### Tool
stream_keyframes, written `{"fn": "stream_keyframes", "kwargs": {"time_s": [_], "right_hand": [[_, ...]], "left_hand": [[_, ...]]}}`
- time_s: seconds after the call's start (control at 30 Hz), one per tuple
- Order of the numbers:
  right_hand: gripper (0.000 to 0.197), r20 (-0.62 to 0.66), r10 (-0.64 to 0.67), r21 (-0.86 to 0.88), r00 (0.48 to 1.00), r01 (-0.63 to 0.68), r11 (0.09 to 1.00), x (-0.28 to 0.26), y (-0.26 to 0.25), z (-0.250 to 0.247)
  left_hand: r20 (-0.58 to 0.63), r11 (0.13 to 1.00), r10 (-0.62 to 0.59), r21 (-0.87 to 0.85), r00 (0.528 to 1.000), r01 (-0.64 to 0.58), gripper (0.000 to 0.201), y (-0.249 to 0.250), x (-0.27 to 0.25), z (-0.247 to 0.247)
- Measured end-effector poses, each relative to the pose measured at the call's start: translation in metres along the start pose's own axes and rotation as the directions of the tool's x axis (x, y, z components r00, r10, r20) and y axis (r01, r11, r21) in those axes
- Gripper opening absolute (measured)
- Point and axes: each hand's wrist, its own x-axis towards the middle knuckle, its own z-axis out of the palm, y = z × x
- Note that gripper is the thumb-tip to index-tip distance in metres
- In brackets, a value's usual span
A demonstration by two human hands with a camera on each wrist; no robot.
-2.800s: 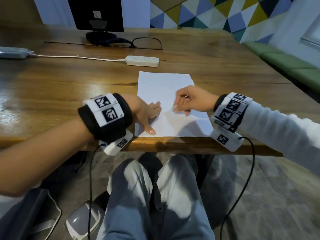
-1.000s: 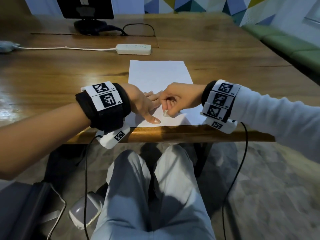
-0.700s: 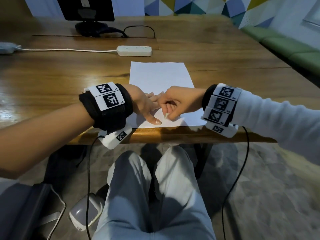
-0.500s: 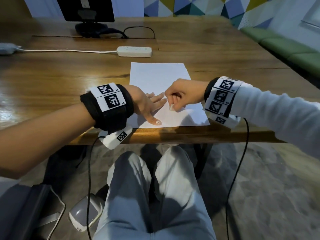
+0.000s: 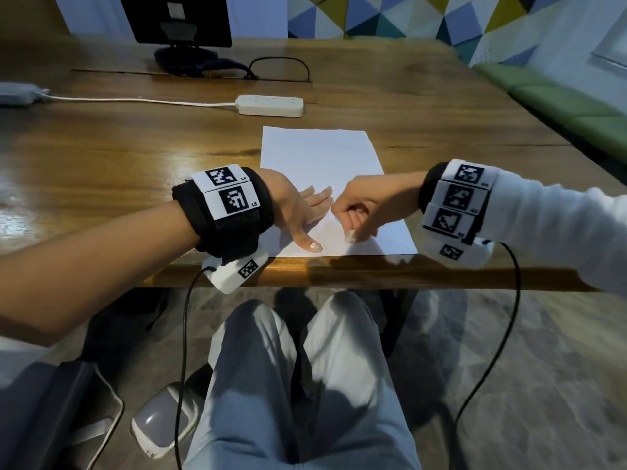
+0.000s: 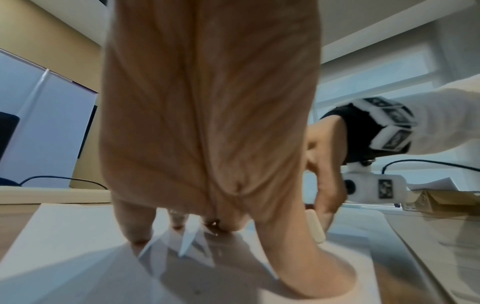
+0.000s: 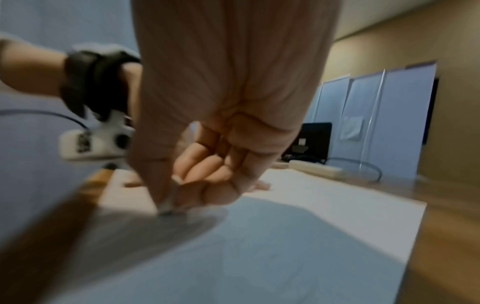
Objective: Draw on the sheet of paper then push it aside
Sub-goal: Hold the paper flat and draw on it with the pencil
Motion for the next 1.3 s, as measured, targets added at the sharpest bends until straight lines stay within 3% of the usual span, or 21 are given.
{"fn": "stream_keyframes", "kwargs": {"time_s": [0.13,0.27,0.43,0.57,0.7,0.83,0.97,1.13,1.3], "right_hand": [[0.012,-0.145,-0.01,-0.008,0.989,0.009,1.0,0.005,0.003,-0.006],[0.012,-0.034,0.007,0.018,0.999,-0.007,1.0,-0.003,0.002,0.004],[0.008,-0.183,0.006,-0.052,0.983,-0.015,0.999,0.001,0.005,-0.004],[0.008,-0.072,0.015,-0.063,0.997,-0.02,0.998,-0.004,0.004,0.003],[0.013,-0.159,0.013,-0.053,0.987,-0.021,0.998,-0.001,0.007,-0.005],[0.017,-0.036,0.027,-0.054,0.999,-0.029,0.998,-0.006,0.008,0.002],[0.012,-0.143,0.036,-0.05,0.989,-0.043,0.998,-0.005,0.009,-0.005],[0.016,-0.076,0.044,-0.064,0.996,-0.049,0.997,-0.009,0.009,0.003],[0.019,-0.186,0.041,-0.081,0.982,-0.057,0.995,-0.005,0.006,-0.001]], "left_hand": [[0.016,1.0,0.019,0.01,1.0,-0.019,0.095,0.001,0.0,-0.002],[0.002,1.0,0.019,0.017,1.0,-0.019,0.095,0.0,-0.001,-0.002],[0.012,1.0,0.019,0.006,1.0,-0.019,0.096,0.002,-0.002,-0.002],[0.009,1.0,0.023,0.003,1.0,-0.023,0.096,0.0,-0.001,-0.002],[0.006,1.0,0.02,0.006,1.0,-0.02,0.097,0.001,0.0,-0.001],[-0.004,1.0,0.015,0.016,1.0,-0.015,0.098,0.0,0.002,-0.001],[0.002,1.0,0.014,0.02,1.0,-0.014,0.098,0.003,0.001,-0.003],[-0.01,0.999,0.011,0.036,1.0,-0.01,0.097,0.002,0.002,-0.003],[-0.007,0.999,0.037,-0.01,0.999,-0.037,0.096,0.002,-0.001,-0.003]]}}
